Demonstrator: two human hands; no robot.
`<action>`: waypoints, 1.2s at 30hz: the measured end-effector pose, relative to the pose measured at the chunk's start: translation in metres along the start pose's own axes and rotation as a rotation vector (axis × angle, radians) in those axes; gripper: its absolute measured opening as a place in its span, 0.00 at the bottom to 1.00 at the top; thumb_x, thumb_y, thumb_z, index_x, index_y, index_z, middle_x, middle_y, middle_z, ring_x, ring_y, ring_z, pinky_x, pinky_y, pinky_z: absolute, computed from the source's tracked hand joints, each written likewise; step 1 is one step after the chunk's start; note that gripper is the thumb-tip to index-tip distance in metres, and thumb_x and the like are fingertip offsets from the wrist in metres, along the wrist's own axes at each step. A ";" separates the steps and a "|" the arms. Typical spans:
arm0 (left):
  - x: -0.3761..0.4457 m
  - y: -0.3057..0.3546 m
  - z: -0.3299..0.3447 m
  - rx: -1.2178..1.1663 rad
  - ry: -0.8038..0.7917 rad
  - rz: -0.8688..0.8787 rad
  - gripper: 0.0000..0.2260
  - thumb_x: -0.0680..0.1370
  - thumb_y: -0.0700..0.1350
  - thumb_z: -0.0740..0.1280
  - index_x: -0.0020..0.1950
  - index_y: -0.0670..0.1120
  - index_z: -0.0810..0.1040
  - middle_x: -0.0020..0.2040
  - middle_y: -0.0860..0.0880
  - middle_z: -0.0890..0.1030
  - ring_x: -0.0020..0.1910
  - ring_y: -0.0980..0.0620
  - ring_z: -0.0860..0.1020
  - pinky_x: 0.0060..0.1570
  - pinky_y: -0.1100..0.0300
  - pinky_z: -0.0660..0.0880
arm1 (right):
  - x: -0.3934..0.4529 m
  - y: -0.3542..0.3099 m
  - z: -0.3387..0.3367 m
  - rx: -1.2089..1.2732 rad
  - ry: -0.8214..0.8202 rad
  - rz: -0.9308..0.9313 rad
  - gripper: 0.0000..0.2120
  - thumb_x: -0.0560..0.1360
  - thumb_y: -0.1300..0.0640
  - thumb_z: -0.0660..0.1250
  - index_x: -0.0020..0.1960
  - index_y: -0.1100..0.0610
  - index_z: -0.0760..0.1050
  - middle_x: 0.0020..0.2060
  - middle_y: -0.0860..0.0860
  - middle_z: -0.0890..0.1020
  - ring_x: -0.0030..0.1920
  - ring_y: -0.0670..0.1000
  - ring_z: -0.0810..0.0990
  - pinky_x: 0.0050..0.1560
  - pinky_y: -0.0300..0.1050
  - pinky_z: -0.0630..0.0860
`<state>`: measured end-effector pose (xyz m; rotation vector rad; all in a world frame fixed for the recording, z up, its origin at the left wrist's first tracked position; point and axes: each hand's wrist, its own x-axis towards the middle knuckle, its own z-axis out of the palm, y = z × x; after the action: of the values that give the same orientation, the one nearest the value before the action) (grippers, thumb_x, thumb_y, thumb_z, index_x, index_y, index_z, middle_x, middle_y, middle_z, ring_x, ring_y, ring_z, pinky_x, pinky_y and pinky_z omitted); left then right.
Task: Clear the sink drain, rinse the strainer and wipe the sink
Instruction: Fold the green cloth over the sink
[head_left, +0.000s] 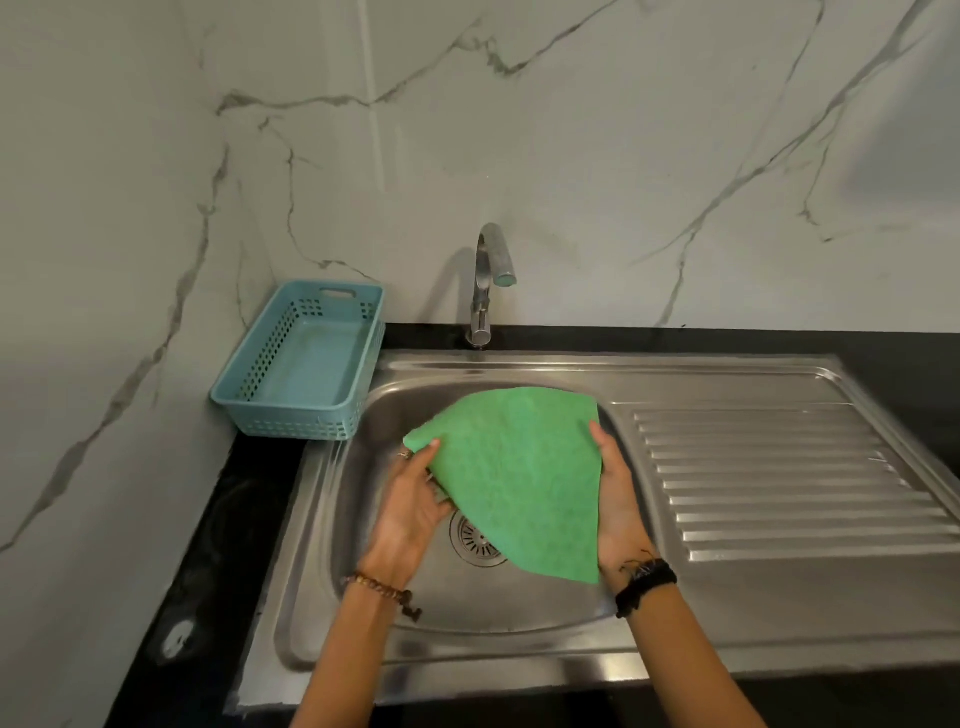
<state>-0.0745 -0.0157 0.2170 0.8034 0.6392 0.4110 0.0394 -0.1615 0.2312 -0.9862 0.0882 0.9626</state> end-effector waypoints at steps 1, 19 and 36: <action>0.000 0.006 -0.001 0.051 0.005 0.012 0.10 0.77 0.47 0.62 0.57 0.49 0.74 0.54 0.45 0.80 0.49 0.49 0.81 0.37 0.55 0.80 | -0.001 -0.007 -0.003 -0.005 -0.017 0.007 0.22 0.73 0.39 0.58 0.44 0.52 0.84 0.40 0.53 0.86 0.39 0.55 0.84 0.42 0.49 0.78; -0.021 0.007 0.019 -0.185 -0.216 -0.035 0.22 0.48 0.41 0.75 0.41 0.42 0.84 0.38 0.44 0.85 0.34 0.47 0.83 0.31 0.57 0.80 | 0.002 -0.064 -0.025 -0.187 -0.378 0.092 0.17 0.64 0.50 0.71 0.50 0.57 0.83 0.44 0.56 0.86 0.42 0.56 0.85 0.40 0.48 0.81; -0.033 -0.004 0.071 1.421 -0.146 0.204 0.31 0.69 0.66 0.56 0.72 0.64 0.57 0.57 0.48 0.80 0.56 0.47 0.77 0.57 0.51 0.73 | 0.006 -0.004 0.015 -0.067 -0.312 0.280 0.23 0.70 0.42 0.65 0.53 0.59 0.82 0.46 0.58 0.85 0.46 0.56 0.84 0.46 0.49 0.81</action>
<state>-0.0514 -0.0741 0.2634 2.2371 0.6662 0.0077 0.0410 -0.1474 0.2396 -0.8878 -0.0706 1.3742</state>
